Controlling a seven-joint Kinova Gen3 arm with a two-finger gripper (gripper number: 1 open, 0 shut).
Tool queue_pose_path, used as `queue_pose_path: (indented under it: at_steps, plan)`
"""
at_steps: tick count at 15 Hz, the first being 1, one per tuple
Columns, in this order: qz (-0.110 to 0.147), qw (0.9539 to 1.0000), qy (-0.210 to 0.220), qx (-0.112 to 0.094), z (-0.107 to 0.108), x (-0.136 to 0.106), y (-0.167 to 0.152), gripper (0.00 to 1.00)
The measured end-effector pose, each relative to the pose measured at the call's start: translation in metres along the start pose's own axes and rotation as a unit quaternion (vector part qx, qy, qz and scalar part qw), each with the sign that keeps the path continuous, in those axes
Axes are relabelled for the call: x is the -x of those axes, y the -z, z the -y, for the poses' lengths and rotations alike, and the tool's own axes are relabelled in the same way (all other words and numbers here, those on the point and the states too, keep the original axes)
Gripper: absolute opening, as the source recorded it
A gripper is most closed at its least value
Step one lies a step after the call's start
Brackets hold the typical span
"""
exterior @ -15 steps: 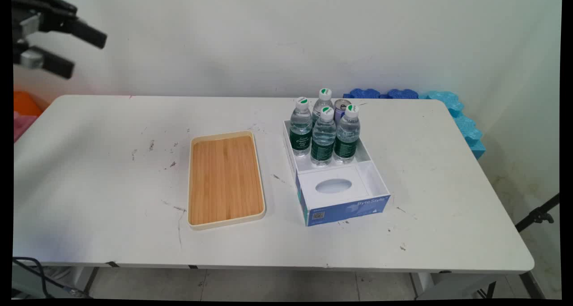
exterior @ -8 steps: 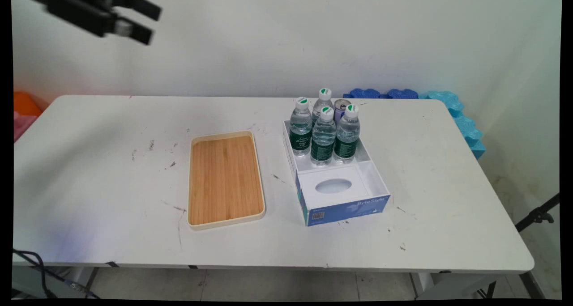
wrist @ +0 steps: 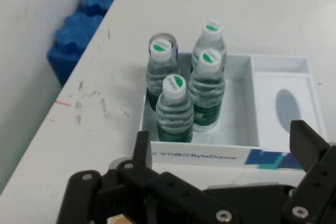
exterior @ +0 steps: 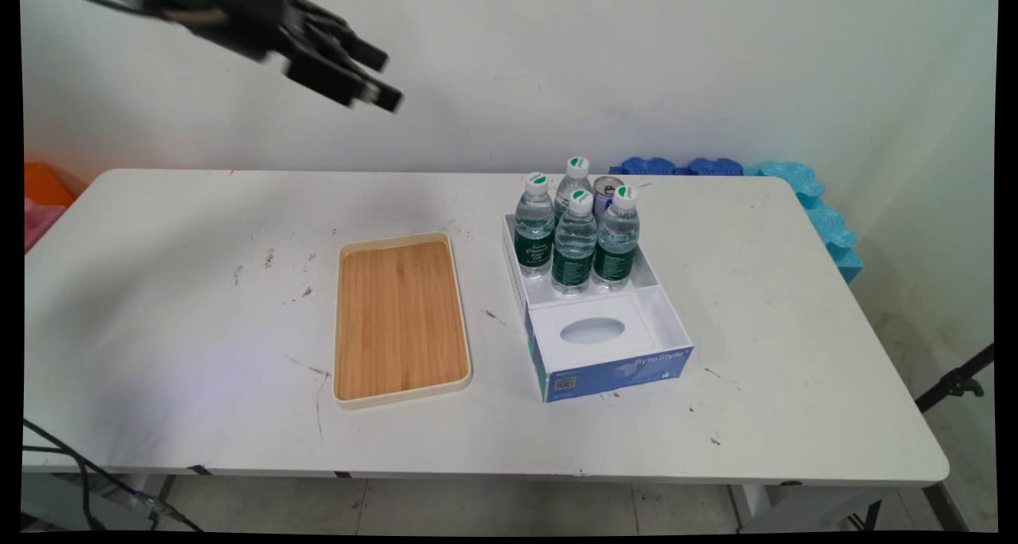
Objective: Pick up the green bottle from the white box
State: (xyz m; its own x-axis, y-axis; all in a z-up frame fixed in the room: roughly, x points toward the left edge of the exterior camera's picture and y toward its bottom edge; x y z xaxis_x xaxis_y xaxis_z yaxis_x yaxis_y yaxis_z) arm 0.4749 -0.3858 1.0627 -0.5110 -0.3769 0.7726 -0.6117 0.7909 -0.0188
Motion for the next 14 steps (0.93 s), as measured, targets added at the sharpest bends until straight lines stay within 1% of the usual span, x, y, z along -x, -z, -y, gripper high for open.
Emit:
queue_pose_path:
  at_steps: [4,7,9,11,14]
  plan:
    - [0.013,0.9999,-0.003,-0.005,0.004,0.016,-0.064,1.0]
    - [0.02,0.9998,-0.009,-0.001,0.012,0.027,-0.108,1.0]
    - [0.027,0.9995,-0.016,0.006,0.02,0.035,-0.132,1.0]
    - [0.032,0.9988,-0.033,0.016,0.027,0.045,-0.152,1.0]
    - [0.034,0.9972,-0.059,0.032,0.038,0.057,-0.18,1.0]
